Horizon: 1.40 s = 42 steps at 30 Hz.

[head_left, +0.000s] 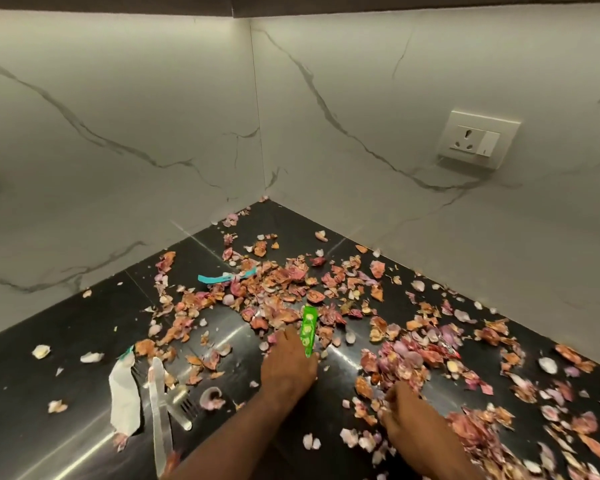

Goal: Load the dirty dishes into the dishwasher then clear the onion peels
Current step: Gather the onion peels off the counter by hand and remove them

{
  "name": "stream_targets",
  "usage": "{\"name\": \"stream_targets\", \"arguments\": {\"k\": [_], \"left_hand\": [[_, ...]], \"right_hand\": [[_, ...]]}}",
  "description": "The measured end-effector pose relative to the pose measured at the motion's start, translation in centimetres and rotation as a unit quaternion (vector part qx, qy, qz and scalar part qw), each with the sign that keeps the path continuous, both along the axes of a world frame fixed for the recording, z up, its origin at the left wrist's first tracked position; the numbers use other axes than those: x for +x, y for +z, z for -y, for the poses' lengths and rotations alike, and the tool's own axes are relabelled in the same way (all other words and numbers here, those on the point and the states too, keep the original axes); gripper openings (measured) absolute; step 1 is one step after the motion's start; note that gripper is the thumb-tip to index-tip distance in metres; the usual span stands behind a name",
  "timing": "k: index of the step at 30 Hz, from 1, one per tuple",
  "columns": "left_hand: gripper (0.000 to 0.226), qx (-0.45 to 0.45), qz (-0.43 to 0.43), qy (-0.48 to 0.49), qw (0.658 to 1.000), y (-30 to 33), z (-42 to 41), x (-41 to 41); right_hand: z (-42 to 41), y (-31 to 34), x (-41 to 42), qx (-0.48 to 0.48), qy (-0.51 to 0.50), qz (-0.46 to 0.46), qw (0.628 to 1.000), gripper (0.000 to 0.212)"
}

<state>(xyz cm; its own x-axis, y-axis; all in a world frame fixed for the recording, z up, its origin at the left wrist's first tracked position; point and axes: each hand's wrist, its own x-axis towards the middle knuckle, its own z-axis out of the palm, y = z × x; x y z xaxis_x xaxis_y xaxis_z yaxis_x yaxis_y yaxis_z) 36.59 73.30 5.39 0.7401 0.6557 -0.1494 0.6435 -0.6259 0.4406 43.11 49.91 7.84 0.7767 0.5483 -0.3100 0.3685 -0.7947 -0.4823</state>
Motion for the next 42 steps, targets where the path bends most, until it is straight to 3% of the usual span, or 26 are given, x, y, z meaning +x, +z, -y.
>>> {"name": "stream_targets", "arguments": {"k": [3,6,9,11,15,18,20,22,24,28,33,35,39,42], "left_hand": [[0.051,-0.007,-0.015,-0.006,1.000,-1.3,-1.7,0.7],[0.032,-0.005,-0.002,-0.025,1.000,-2.2,-2.7,0.8],[0.029,0.066,0.056,-0.079,0.993,-3.0,-2.3,0.8],[0.024,0.075,0.115,-0.142,0.980,-2.9,-1.0,0.8],[0.020,-0.043,0.231,-0.299,0.925,-2.4,3.3,1.6],[0.034,-0.108,0.216,-0.378,0.894,-1.9,6.2,2.2],[0.047,-0.110,0.196,-0.383,0.896,-2.1,6.5,2.1],[0.050,-0.142,0.187,-0.358,0.904,-2.0,5.9,1.4],[0.044,-0.183,0.188,-0.333,0.905,-1.9,4.7,0.6],[0.036,-0.192,0.205,-0.285,0.916,-1.3,2.5,-1.5],[0.032,-0.173,0.233,-0.203,0.935,-1.1,0.7,-5.5],[0.033,-0.165,0.242,-0.165,0.942,-1.3,0.0,-7.3],[0.036,-0.147,0.254,-0.104,0.950,-1.1,-1.4,-10.0],[0.035,-0.137,0.271,-0.054,0.951,-1.1,-2.2,-10.8]], "right_hand": [[-0.4,0.3,-0.2,0.084,-0.067,-0.018,0.994,0.019],[-0.9,0.3,-1.0,0.162,-0.123,0.031,0.979,0.023],[-1.6,0.3,-1.2,0.235,-0.196,0.033,0.951,0.021],[-2.2,0.4,-1.0,0.283,-0.246,-0.020,0.927,0.020],[-3.5,0.8,-0.1,0.356,-0.308,-0.164,0.867,0.024],[-3.7,0.4,0.7,0.392,-0.373,-0.164,0.825,0.016],[-3.1,0.1,1.9,0.394,-0.410,-0.136,0.811,0.020],[-1.8,0.1,3.9,0.370,-0.432,-0.093,0.817,0.021],[-0.2,-0.1,6.9,0.313,-0.430,-0.034,0.846,0.018],[1.7,-1.6,12.4,0.086,-0.332,0.088,0.935,0.030],[1.2,-3.2,15.0,-0.073,-0.181,0.100,0.976,0.060],[0.9,-3.0,15.6,-0.115,-0.161,0.096,0.975,0.058],[0.6,-1.3,15.7,-0.068,-0.189,0.141,0.970,0.016],[0.0,0.5,14.0,0.047,-0.209,0.149,0.965,0.004]]}}
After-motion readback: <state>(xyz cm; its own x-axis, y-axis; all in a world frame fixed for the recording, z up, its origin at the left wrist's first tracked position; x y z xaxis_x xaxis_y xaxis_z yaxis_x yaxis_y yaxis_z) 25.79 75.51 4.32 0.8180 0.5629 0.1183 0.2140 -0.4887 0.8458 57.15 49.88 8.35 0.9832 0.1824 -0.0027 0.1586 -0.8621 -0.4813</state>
